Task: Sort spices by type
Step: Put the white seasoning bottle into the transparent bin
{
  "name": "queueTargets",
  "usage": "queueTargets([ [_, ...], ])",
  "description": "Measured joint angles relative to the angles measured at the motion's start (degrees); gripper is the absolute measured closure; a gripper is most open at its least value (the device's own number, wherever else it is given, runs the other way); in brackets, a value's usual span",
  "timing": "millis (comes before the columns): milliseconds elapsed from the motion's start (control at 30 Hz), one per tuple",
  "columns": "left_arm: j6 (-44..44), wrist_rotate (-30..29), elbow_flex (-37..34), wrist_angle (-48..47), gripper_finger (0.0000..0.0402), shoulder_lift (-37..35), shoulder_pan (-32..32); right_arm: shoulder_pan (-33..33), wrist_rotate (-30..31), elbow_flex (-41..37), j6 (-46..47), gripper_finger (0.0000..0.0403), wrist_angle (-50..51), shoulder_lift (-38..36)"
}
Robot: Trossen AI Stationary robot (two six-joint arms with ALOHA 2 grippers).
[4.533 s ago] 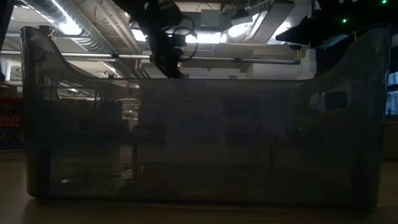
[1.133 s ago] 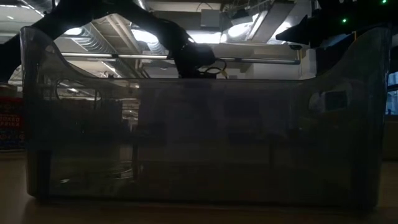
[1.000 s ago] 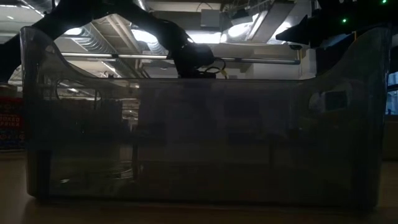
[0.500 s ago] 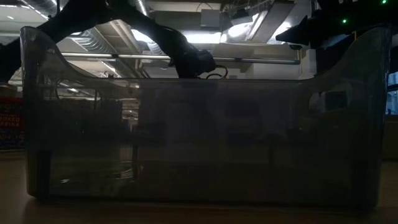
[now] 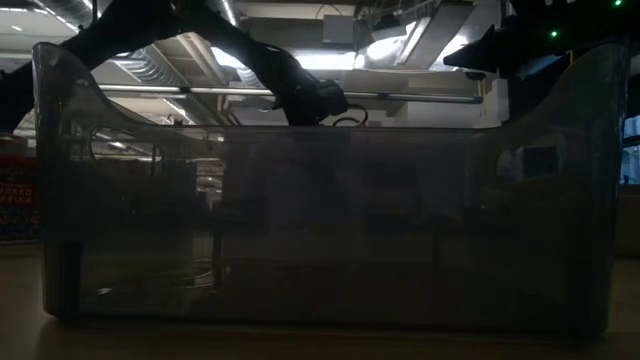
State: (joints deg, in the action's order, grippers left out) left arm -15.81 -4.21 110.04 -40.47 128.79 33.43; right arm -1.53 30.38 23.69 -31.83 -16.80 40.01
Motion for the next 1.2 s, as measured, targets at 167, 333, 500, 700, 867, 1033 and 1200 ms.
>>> queueTargets([
  [167,0.38,0.0,0.0,1.16,0.0203,0.0,0.07,0.01,-0.01,0.01,0.0,0.037,0.0,0.02],
  [333,0.38,0.0,0.0,1.82,0.0179,0.0,0.07,0.01,-0.01,0.01,0.0,0.037,-0.02,0.01],
  [500,0.4,0.0,0.0,2.41,0.0154,0.0,0.09,0.01,0.0,0.01,0.0,0.037,-0.01,0.02],
  [700,0.62,0.0,0.0,2.41,0.0155,0.0,0.1,0.01,0.01,0.01,0.0,0.037,0.02,0.0],
  [867,-1.01,-0.04,0.52,0.41,0.0154,-0.19,-0.07,0.0,0.0,0.01,0.0,0.037,0.35,0.02],
  [1033,-1.04,-0.62,5.31,-6.72,0.0153,-1.38,-0.84,-0.01,-0.01,0.01,0.0,0.037,0.29,0.0],
  [1200,0.26,-1.09,10.07,-15.32,0.0153,-3.11,-2.07,-0.01,0.01,-0.01,0.0,0.037,0.33,0.0],
])
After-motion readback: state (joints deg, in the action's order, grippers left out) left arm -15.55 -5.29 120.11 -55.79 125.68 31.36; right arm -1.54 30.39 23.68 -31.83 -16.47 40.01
